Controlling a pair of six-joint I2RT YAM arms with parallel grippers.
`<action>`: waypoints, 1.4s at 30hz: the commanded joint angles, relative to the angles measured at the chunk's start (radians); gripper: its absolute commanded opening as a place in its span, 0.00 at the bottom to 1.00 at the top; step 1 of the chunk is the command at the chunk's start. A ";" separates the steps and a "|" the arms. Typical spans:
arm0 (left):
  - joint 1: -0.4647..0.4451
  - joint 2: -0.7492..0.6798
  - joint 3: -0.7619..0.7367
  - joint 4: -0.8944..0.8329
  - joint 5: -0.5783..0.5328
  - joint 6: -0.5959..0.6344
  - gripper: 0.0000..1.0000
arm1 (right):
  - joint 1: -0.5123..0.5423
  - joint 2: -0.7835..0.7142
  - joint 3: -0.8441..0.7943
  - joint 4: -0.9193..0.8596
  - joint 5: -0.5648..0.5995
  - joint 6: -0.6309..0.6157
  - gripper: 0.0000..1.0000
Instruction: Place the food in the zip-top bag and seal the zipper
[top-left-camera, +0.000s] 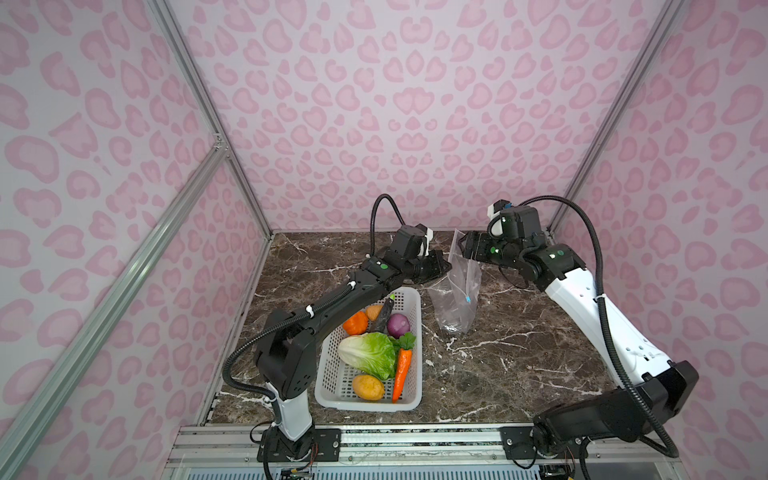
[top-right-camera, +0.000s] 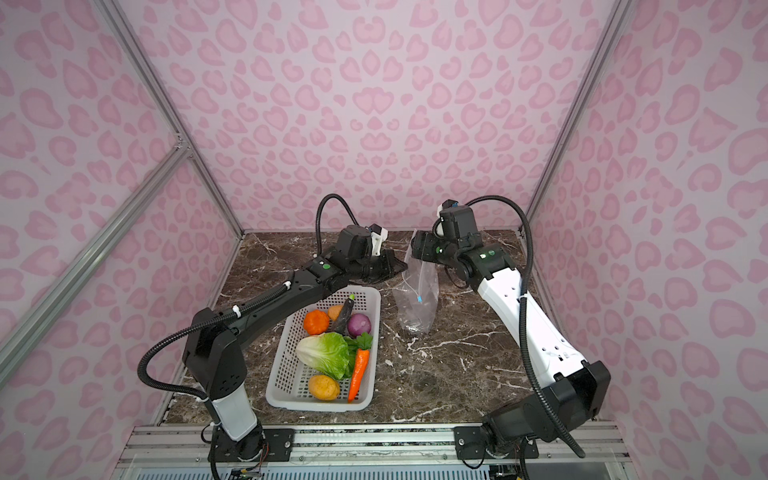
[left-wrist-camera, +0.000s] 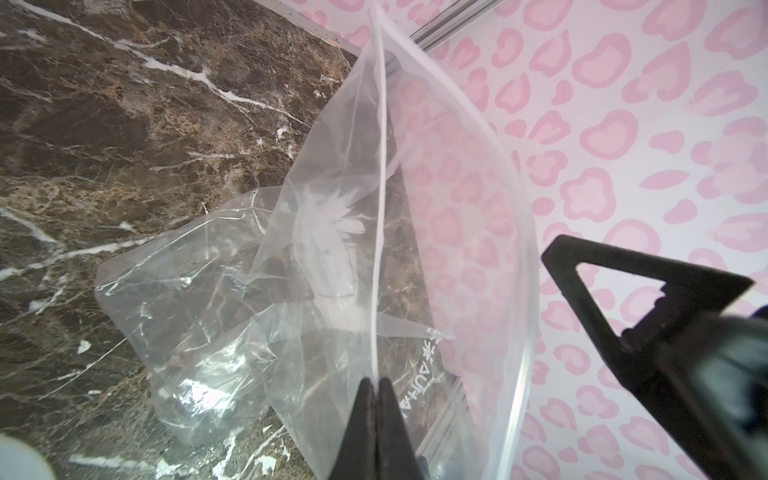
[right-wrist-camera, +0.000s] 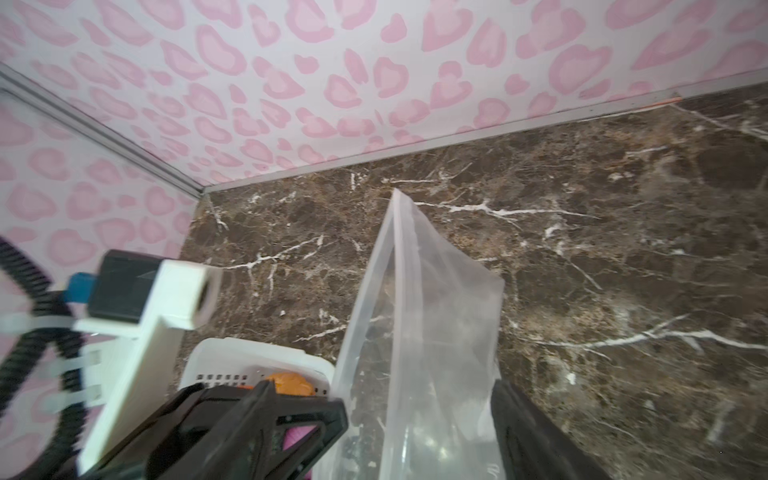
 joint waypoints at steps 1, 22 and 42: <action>-0.003 0.003 0.017 0.001 -0.017 0.011 0.03 | 0.009 0.030 0.000 -0.121 0.144 -0.038 0.79; -0.093 -0.011 0.101 -0.212 -0.304 0.188 0.03 | 0.033 0.239 0.228 -0.478 0.336 -0.134 0.17; -0.089 0.133 0.186 -0.186 -0.095 0.111 0.03 | 0.050 0.116 0.379 -0.474 0.381 -0.235 0.00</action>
